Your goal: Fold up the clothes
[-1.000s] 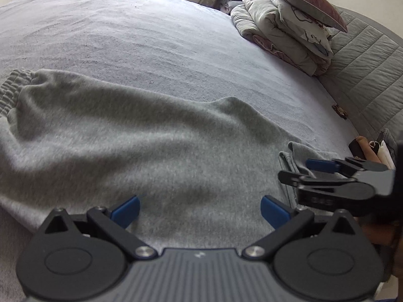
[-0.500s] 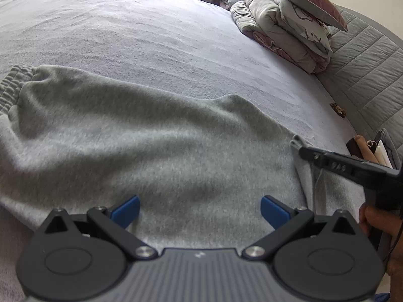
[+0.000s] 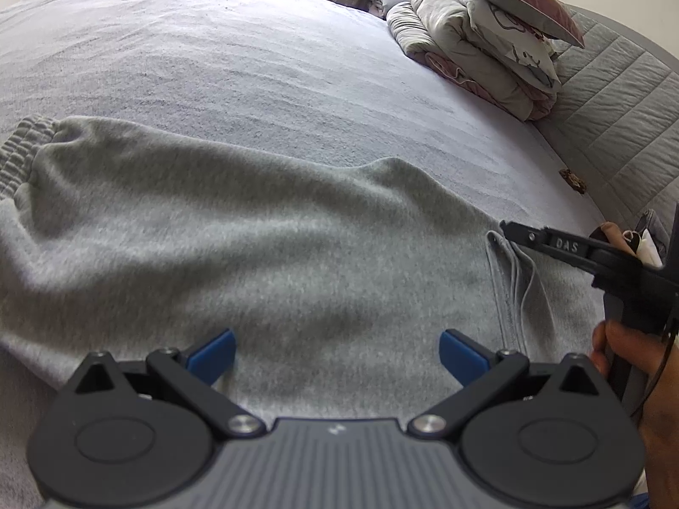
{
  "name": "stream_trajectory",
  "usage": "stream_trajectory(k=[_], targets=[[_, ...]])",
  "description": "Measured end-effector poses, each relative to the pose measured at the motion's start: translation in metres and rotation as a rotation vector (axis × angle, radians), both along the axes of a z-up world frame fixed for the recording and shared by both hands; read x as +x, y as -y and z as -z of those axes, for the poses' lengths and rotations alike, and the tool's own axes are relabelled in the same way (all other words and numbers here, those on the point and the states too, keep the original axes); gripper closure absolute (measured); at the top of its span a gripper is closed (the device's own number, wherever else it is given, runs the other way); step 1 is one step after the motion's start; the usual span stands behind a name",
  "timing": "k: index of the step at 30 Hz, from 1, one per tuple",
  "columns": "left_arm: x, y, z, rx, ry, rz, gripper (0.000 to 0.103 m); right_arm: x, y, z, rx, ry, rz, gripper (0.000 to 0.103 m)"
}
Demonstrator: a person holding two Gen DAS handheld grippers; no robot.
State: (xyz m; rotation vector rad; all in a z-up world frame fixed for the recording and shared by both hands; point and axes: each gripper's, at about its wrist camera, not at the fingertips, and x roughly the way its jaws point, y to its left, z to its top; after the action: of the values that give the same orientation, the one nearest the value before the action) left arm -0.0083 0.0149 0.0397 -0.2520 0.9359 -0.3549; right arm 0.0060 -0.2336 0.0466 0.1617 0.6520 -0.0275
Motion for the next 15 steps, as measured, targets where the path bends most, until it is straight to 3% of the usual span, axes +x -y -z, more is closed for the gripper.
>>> stream_trajectory(k=[1, 4, 6, 9, 12, 15], targets=[[0.000, 0.000, 0.000, 0.002, 0.001, 0.002, 0.000, 0.001, -0.002, 0.000, 0.011, -0.014, -0.017, 0.090], [-0.001, -0.001, 0.000, 0.002, 0.002, 0.004, 0.000, -0.005, -0.006, -0.004, 0.024, -0.041, -0.075, 0.071], [0.000, -0.003, 0.000, -0.002, 0.000, 0.001, 0.000, -0.018, -0.010, -0.012, -0.023, -0.021, -0.099, 0.062], [0.000, -0.003, 0.000, -0.002, -0.001, -0.002, 0.000, -0.039, -0.011, -0.020, -0.068, -0.015, -0.144, 0.056], [0.000, 0.000, 0.000, 0.004, 0.003, 0.001, 0.000, -0.060, -0.001, -0.021, -0.035, -0.038, -0.173, 0.048], [-0.001, 0.004, -0.001, 0.028, 0.019, 0.004, 0.000, -0.078, 0.007, -0.017, -0.016, -0.067, -0.211, 0.048]])
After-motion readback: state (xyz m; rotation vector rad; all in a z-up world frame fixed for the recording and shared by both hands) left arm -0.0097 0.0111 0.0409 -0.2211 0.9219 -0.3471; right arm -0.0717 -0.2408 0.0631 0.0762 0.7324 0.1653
